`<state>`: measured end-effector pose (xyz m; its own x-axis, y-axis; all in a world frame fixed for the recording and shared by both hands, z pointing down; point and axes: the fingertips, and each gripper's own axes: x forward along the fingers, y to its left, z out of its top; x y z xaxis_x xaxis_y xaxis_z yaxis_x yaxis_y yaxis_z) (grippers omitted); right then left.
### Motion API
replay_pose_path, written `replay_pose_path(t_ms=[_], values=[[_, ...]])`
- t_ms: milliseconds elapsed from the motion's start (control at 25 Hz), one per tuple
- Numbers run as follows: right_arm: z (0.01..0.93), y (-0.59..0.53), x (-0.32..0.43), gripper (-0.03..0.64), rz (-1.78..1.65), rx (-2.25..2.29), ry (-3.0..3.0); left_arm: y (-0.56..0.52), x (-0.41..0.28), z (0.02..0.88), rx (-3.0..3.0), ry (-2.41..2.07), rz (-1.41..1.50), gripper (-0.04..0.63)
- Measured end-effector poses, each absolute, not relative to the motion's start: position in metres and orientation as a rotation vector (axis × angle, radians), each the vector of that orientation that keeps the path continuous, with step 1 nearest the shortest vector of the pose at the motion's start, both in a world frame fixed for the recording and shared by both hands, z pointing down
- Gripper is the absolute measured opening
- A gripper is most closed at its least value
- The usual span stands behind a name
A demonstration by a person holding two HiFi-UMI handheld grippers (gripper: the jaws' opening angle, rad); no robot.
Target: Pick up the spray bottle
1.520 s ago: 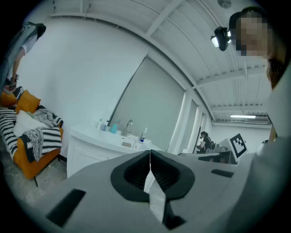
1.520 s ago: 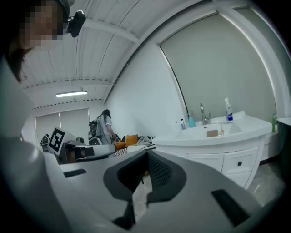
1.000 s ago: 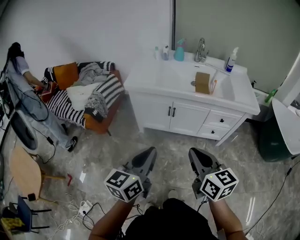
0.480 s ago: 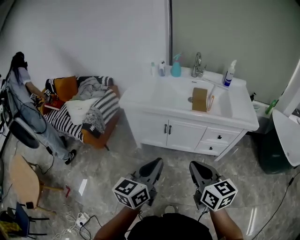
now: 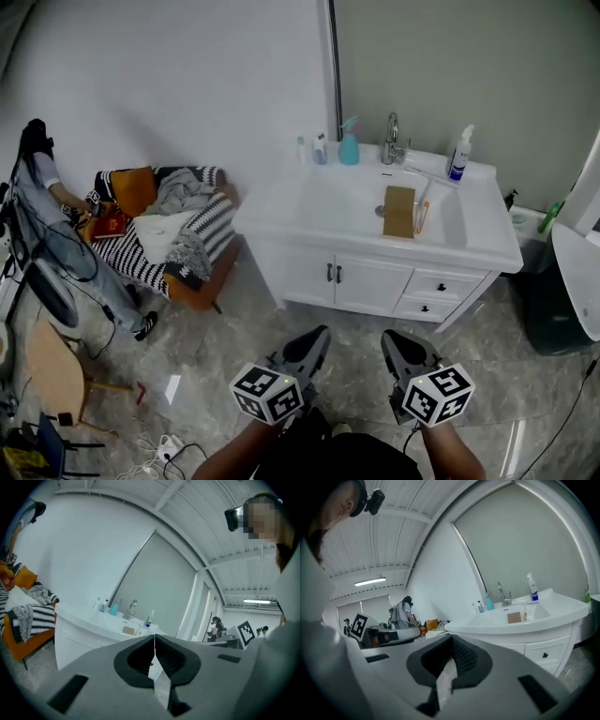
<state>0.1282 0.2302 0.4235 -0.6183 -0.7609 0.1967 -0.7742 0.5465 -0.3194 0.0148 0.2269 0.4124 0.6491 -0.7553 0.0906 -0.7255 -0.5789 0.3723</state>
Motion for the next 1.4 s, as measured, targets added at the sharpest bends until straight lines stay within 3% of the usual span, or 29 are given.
replay_pose_path(t_ms=[1400], values=[[0.435,0.047,0.066,0.006,0.641,1.436,-2.615,0.029,-0.037,0.419,2.531,-1.032,-0.039,0.008]])
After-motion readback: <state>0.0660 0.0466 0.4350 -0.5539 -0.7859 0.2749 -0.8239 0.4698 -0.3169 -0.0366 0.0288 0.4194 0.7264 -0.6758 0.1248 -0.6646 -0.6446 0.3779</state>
